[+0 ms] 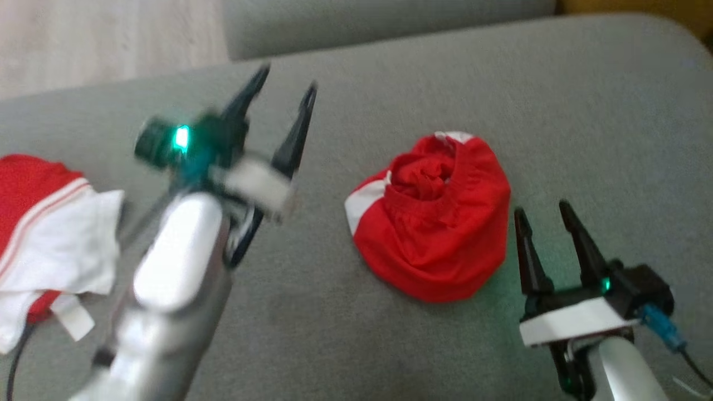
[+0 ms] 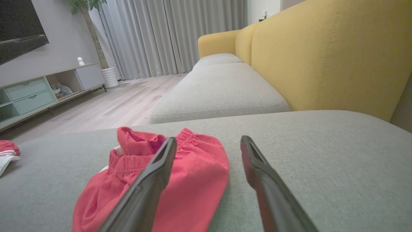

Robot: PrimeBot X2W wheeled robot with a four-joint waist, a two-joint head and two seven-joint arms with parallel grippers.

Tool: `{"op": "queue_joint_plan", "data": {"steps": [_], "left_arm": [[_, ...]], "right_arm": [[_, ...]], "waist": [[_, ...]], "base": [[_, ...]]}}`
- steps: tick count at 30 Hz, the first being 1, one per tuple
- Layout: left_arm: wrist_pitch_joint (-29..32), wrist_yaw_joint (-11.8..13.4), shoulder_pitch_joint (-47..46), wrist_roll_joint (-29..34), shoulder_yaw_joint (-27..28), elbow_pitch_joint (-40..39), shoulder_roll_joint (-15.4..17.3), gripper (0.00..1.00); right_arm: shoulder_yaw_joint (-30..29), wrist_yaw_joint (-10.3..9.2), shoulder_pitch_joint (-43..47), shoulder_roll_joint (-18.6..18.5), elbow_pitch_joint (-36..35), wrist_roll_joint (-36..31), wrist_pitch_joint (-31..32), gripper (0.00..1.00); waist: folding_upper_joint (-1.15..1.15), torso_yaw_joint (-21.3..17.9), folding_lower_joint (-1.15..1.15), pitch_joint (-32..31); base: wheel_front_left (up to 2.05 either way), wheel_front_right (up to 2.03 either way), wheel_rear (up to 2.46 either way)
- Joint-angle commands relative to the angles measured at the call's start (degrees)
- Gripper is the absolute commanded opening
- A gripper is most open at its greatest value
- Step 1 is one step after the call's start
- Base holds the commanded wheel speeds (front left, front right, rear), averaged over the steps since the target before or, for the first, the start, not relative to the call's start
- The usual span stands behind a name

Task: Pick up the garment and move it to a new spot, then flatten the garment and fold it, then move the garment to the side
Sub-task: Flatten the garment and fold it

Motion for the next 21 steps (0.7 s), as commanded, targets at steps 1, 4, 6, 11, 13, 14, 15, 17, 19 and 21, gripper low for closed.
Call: {"op": "queue_joint_plan", "data": {"steps": [1,4,6,11,13,14,15,17,19,21], "left_arm": [[3.9,-0.3,-5.8,-3.0,0.2,-0.5,0.5,1.0],[14.1,-0.3,-11.7,-12.0,-5.0,1.7,-0.4,1.0],[20.2,-0.3,-14.6,-18.6,-6.7,2.4,-1.0,1.0],[28.6,-0.3,-18.2,-27.6,-7.4,4.8,-1.7,1.0],[32.6,-0.3,-19.2,-31.3,-6.7,6.6,-2.2,1.0],[34.4,-0.2,-19.6,-32.9,-6.3,7.4,-2.4,1.0],[36.1,0.2,-20.0,-34.4,-5.9,8.2,-2.6,1.0],[38.4,1.3,-20.8,-36.9,-5.1,9.1,-2.8,1.0],[41.0,2.6,-21.1,-39.3,-4.6,9.8,-3.0,1.0],[43.2,3.8,-21.2,-41.5,-4.1,9.9,-3.1,1.0]], "right_arm": [[1.8,-0.04,-2.8,-0.2,-2.2,0.4,-0.2,1.0],[2.5,-0.04,-4.4,-0.2,-2.3,0.9,-0.2,1.0],[3.0,-0.04,-5.1,-0.2,-2.2,1.3,-0.2,1.0],[4.1,-0.04,-6.6,-0.2,-2.4,2.3,-0.2,1.0],[4.9,-0.04,-7.4,-0.2,-2.6,2.8,-0.2,1.0],[5.2,-0.04,-7.7,-0.2,-2.8,3.1,-0.2,1.0],[5.5,-0.04,-7.9,-0.2,-2.9,3.5,-0.2,1.0],[5.7,-0.04,-8.2,-0.2,-3.2,4.3,-0.2,1.0],[5.6,-0.04,-8.3,-0.2,-3.2,4.9,-0.2,1.0],[5.4,-0.04,-8.2,-0.2,-3.2,5.5,-0.2,1.0]], "waist": [[0.0,-3.8,-0.01,5.5],[0.0,-5.6,-0.01,8.2],[0.0,-6.8,-0.01,9.4],[0.0,-9.2,-0.01,11.5],[0.0,-10.5,-0.01,12.5],[0.0,-11.3,-0.01,12.9],[0.0,-12.0,-0.01,13.3],[0.0,-13.4,-0.01,14.1],[0.0,-14.7,-0.01,14.8],[0.0,-15.8,-0.01,15.3]], "base": [[0.0,0.0,0.0],[0.0,0.0,0.0],[0.0,0.0,0.0],[0.0,0.0,0.0],[0.0,0.0,0.0],[0.0,0.0,0.0],[0.0,0.0,0.0],[0.0,0.0,0.0],[0.0,0.0,0.0],[0.0,0.0,0.0]]}}
